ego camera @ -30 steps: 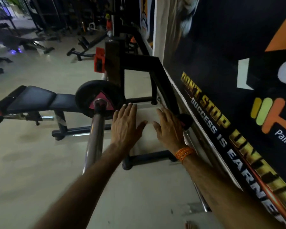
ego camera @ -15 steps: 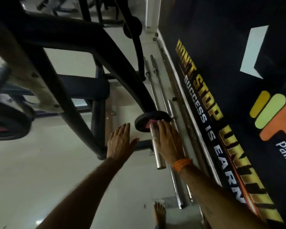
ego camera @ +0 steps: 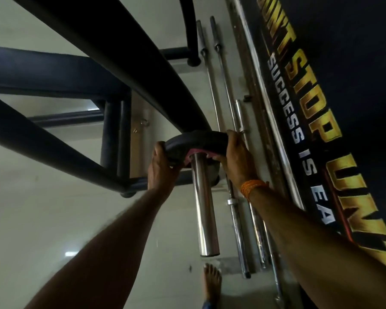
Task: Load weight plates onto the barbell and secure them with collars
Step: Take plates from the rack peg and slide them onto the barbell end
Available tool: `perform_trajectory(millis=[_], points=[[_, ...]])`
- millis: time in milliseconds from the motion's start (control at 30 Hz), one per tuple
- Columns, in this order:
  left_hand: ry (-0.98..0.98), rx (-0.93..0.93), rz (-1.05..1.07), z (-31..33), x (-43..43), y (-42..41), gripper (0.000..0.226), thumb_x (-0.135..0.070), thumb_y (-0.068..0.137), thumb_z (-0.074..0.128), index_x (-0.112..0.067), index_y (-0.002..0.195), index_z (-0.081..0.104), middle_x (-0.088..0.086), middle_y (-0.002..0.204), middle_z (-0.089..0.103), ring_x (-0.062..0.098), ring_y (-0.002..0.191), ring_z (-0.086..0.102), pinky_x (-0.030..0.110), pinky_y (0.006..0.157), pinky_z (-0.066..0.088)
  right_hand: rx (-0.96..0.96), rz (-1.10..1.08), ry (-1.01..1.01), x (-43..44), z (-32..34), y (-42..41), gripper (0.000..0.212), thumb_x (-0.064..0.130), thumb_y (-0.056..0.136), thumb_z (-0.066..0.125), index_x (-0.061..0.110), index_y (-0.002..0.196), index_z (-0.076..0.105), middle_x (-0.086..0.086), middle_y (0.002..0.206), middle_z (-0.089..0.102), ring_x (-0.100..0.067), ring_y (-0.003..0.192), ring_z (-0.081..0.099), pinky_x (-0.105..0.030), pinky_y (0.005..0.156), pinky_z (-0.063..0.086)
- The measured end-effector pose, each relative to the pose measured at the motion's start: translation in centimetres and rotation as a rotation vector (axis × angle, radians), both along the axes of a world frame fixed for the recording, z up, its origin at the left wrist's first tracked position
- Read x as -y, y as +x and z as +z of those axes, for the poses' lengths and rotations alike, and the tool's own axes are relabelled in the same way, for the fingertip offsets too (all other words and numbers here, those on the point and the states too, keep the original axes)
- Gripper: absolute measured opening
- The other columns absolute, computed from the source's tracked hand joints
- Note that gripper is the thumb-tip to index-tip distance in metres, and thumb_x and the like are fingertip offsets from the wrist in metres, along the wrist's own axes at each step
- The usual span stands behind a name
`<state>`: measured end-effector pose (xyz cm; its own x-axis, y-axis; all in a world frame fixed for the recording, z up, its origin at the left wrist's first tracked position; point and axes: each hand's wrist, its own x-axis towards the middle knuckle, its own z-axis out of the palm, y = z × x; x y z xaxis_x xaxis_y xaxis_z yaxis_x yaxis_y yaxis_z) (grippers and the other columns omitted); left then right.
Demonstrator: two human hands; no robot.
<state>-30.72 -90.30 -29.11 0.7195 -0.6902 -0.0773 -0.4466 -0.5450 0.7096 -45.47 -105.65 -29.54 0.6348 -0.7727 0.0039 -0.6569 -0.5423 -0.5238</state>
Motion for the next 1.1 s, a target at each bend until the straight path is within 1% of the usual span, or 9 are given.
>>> perform_trajectory(millis=[67, 133, 200, 300, 433, 567, 667, 800, 1100], points=[[-0.069, -0.013, 0.098, -0.5, 0.5, -0.3, 0.043, -0.013, 0.094, 0.066, -0.012, 0.131, 0.044, -0.007, 0.118, 0.056, -0.022, 0.091, 0.053, -0.001, 0.068, 0.043, 0.057, -0.010, -0.009, 0.3, -0.8, 0.2, 0.073, 0.016, 0.085, 0.078, 0.014, 0.142, 0.033, -0.022, 0.141, 0.052, -0.038, 0.126, 0.059, -0.049, 0.092, 0.059], [-0.092, -0.027, 0.150, -0.6, 0.7, -0.3, 0.035, -0.010, 0.095, 0.062, -0.011, 0.127, 0.046, -0.014, 0.107, 0.054, -0.017, 0.088, 0.056, 0.002, 0.065, 0.045, 0.085, 0.001, -0.030, 0.3, -1.2, 0.2, 0.071, 0.015, 0.085, 0.078, 0.018, 0.138, 0.031, -0.022, 0.138, 0.053, -0.038, 0.123, 0.061, -0.049, 0.088, 0.061], [-0.057, -0.009, 0.147, -0.3, 0.6, -0.4, 0.037, -0.014, 0.093, 0.065, -0.013, 0.125, 0.046, -0.012, 0.106, 0.052, -0.004, 0.084, 0.055, 0.009, 0.058, 0.045, 0.096, 0.011, -0.028, 0.0, -1.2, -0.2, 0.070, 0.014, 0.086, 0.078, 0.019, 0.137, 0.030, -0.022, 0.138, 0.053, -0.038, 0.123, 0.061, -0.048, 0.087, 0.061], [-0.010, 0.031, 0.119, 0.0, -1.0, -1.5, 0.044, -0.019, 0.087, 0.074, -0.014, 0.120, 0.045, -0.010, 0.104, 0.052, 0.002, 0.085, 0.052, 0.010, 0.059, 0.036, 0.109, 0.022, -0.004, -1.6, -0.7, -1.9, 0.068, 0.013, 0.086, 0.077, 0.018, 0.137, 0.031, -0.022, 0.136, 0.054, -0.038, 0.120, 0.062, -0.048, 0.085, 0.062], [0.033, 0.030, 0.063, -0.1, -5.5, -4.6, 0.042, -0.016, 0.081, 0.078, -0.018, 0.111, 0.047, -0.003, 0.104, 0.061, 0.013, 0.089, 0.061, 0.013, 0.057, 0.038, 0.127, 0.043, 0.011, -6.0, -0.2, -6.1, 0.067, 0.008, 0.087, 0.075, 0.021, 0.136, 0.031, -0.022, 0.135, 0.055, -0.038, 0.118, 0.064, -0.040, 0.085, 0.061], [0.055, 0.039, 0.003, 0.1, -11.2, -8.9, 0.042, -0.019, 0.078, 0.080, -0.019, 0.109, 0.051, -0.003, 0.107, 0.061, 0.010, 0.089, 0.055, 0.013, 0.059, 0.037, 0.082, -0.015, 0.057, -12.1, -0.1, -11.2, 0.068, 0.004, 0.086, 0.075, 0.014, 0.139, 0.035, -0.021, 0.134, 0.057, -0.037, 0.115, 0.065, -0.028, 0.085, 0.051], [0.112, 0.011, -0.028, 0.6, -15.7, -12.4, 0.043, -0.024, 0.078, 0.080, -0.027, 0.104, 0.045, -0.011, 0.101, 0.055, 0.010, 0.085, 0.055, 0.014, 0.055, 0.035, 0.061, -0.092, 0.092, -17.3, 0.6, -15.0, 0.068, -0.001, 0.084, 0.076, 0.006, 0.142, 0.041, -0.021, 0.134, 0.057, -0.037, 0.119, 0.063, -0.030, 0.089, 0.050], [0.137, -0.022, -0.124, 1.5, -22.7, -16.5, 0.044, -0.024, 0.078, 0.078, -0.028, 0.103, 0.041, -0.007, 0.100, 0.060, 0.012, 0.081, 0.058, 0.014, 0.053, 0.032, 0.055, -0.161, 0.065, -25.5, 2.5, -20.1, 0.069, -0.002, 0.083, 0.075, 0.007, 0.141, 0.040, -0.023, 0.131, 0.059, -0.039, 0.116, 0.064, -0.027, 0.086, 0.046], [-0.003, 0.077, -0.196, 14.0, -41.2, -20.3, 0.041, -0.026, 0.078, 0.076, -0.021, 0.105, 0.045, -0.009, 0.096, 0.059, 0.008, 0.074, 0.052, 0.008, 0.054, 0.025, 0.143, -0.174, 0.007, -44.7, 14.2, -25.0, 0.072, 0.007, 0.085, 0.076, 0.010, 0.145, 0.035, -0.021, 0.136, 0.055, -0.034, 0.120, 0.061, -0.031, 0.091, 0.053]])
